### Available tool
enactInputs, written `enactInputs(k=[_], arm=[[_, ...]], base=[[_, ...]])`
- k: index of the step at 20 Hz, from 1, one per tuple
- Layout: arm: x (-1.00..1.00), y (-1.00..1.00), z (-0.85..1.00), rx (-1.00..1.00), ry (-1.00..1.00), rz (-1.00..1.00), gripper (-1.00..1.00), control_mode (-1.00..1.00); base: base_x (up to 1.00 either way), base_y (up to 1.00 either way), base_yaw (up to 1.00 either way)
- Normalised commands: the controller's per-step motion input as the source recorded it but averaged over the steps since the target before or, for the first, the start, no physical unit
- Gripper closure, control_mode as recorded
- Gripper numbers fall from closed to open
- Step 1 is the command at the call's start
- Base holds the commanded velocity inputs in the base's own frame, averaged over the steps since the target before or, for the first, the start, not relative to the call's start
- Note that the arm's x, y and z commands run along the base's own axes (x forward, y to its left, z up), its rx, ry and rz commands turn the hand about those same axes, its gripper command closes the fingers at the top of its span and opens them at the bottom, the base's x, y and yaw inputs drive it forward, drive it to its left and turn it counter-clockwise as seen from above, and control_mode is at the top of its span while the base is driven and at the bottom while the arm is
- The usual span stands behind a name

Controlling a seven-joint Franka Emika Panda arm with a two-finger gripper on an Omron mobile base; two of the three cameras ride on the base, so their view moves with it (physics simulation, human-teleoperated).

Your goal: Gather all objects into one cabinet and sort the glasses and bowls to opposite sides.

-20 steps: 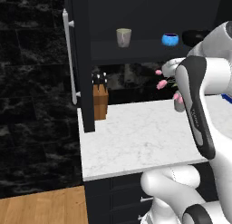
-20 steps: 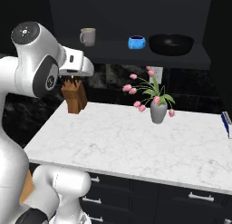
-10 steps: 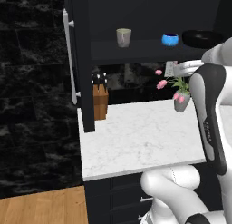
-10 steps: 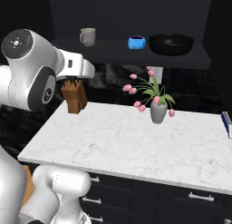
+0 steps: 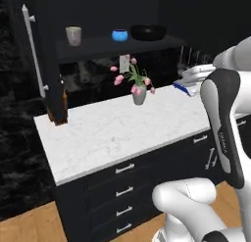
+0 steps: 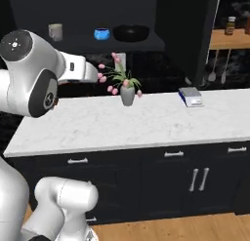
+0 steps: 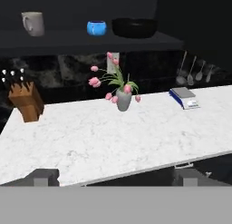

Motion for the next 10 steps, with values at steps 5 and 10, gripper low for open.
enactInputs(k=[5,10], arm=[[0.00,0.00,0.00,0.00,0.00,0.00,-1.00,1.00],[0.00,0.00,0.00,0.00,0.00,0.00,-1.00,1.00]], base=[[-0.22,0.00,-0.95],[-0.02,0.00,-0.99]])
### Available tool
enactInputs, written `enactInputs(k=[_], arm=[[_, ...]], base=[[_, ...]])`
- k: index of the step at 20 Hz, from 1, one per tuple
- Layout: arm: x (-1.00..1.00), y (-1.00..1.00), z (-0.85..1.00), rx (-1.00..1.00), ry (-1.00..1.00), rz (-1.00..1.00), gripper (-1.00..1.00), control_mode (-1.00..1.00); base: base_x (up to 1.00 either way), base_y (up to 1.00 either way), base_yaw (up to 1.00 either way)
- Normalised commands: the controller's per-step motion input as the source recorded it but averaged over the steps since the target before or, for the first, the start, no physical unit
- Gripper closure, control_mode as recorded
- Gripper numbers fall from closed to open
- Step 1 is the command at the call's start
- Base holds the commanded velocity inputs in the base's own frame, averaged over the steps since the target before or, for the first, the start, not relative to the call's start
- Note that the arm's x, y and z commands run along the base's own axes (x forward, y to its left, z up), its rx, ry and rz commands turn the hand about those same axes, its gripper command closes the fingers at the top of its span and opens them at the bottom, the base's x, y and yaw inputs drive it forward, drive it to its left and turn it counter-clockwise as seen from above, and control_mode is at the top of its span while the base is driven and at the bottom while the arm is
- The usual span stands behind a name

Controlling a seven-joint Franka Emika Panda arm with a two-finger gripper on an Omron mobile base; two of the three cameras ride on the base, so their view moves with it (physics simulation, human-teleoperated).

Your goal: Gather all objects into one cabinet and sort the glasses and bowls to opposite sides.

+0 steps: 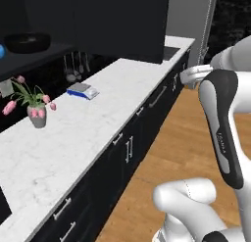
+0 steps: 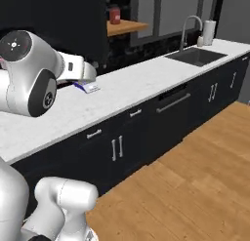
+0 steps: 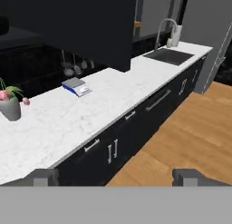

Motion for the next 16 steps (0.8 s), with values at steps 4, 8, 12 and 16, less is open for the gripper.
enactInputs(k=[4,8,12,16], arm=[[0.00,0.00,0.00,0.00,0.00,0.00,-1.00,1.00],[0.00,0.00,0.00,0.00,0.00,0.00,-1.00,1.00],[0.00,0.00,0.00,0.00,0.00,0.00,-1.00,1.00],[0.00,0.00,0.00,0.00,0.00,0.00,-1.00,1.00]], base=[[0.00,-0.45,-0.86],[0.00,-0.98,-0.70],[0.35,-1.00,-0.45],[0.96,-0.46,-0.28]])
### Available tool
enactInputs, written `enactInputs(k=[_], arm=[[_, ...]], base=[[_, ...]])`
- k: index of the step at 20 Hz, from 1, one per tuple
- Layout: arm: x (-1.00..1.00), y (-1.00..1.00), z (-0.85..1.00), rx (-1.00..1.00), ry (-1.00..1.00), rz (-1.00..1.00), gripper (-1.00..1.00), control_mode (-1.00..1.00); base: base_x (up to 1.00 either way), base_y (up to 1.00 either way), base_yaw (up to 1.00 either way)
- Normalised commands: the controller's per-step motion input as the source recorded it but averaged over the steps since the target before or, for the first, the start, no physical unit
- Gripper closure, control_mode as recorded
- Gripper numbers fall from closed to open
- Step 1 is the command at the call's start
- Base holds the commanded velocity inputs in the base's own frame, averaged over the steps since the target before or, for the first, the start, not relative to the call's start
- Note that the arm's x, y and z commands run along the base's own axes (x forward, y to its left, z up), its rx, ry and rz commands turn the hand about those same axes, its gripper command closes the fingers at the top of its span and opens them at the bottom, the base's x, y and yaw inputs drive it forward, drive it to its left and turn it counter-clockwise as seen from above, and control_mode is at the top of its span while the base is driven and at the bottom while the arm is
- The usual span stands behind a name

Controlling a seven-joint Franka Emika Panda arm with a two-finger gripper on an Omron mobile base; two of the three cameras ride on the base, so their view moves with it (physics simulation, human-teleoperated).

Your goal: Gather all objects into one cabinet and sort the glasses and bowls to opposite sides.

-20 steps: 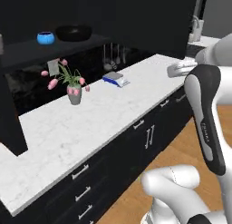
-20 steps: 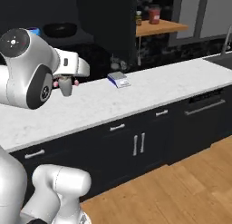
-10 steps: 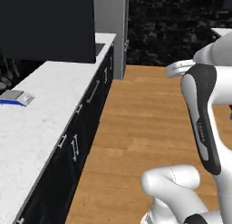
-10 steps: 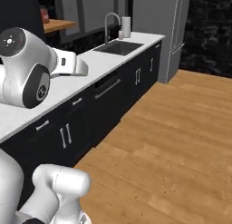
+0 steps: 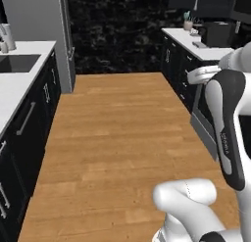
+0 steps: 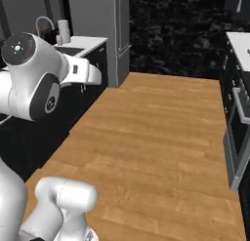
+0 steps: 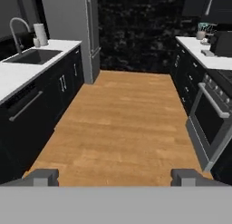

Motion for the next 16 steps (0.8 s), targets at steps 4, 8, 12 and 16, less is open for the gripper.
enactInputs(k=[4,8,12,16], arm=[[0.00,0.00,0.00,0.00,0.00,0.00,-1.00,1.00],[0.00,0.00,0.00,0.00,0.00,0.00,-1.00,1.00],[0.00,0.00,0.00,0.00,0.00,0.00,-1.00,1.00],[0.00,0.00,0.00,0.00,0.00,0.00,-1.00,1.00]], base=[[1.00,0.09,-0.20],[1.00,0.23,-0.08],[1.00,0.27,-0.07],[1.00,0.32,-0.06]])
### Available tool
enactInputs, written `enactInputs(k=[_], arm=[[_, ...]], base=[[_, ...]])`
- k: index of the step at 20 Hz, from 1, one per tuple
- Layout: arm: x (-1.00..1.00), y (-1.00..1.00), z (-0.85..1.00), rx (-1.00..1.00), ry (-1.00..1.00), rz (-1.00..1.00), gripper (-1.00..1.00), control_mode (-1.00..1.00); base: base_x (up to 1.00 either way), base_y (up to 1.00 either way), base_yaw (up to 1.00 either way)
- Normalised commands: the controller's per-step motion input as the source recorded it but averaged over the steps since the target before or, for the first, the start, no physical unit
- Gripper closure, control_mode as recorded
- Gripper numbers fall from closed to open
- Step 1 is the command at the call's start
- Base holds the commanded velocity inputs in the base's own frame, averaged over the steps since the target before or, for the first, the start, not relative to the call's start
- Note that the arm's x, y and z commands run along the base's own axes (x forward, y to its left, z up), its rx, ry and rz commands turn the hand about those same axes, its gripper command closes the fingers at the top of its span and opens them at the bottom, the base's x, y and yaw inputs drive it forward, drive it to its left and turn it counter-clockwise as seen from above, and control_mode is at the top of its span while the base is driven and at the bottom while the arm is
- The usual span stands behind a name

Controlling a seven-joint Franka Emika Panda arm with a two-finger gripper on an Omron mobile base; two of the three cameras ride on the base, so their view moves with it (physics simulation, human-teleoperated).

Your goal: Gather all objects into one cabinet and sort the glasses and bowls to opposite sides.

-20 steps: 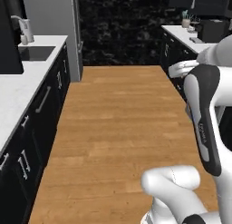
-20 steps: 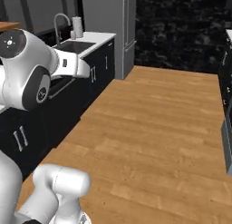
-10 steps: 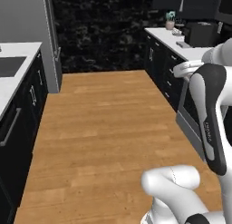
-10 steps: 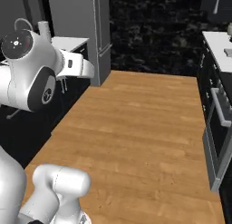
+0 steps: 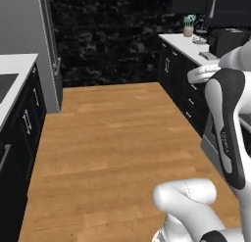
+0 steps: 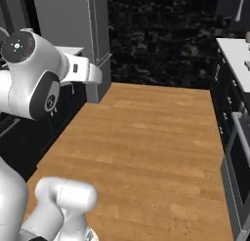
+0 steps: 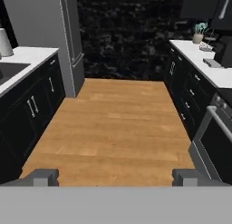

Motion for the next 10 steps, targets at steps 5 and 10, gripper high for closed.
enactInputs(k=[5,10], arm=[[0.00,0.00,0.00,0.00,0.00,0.00,-1.00,1.00],[0.00,0.00,0.00,0.00,0.00,0.00,-1.00,1.00]], base=[[1.00,0.43,-0.07],[1.00,0.46,-0.08]])
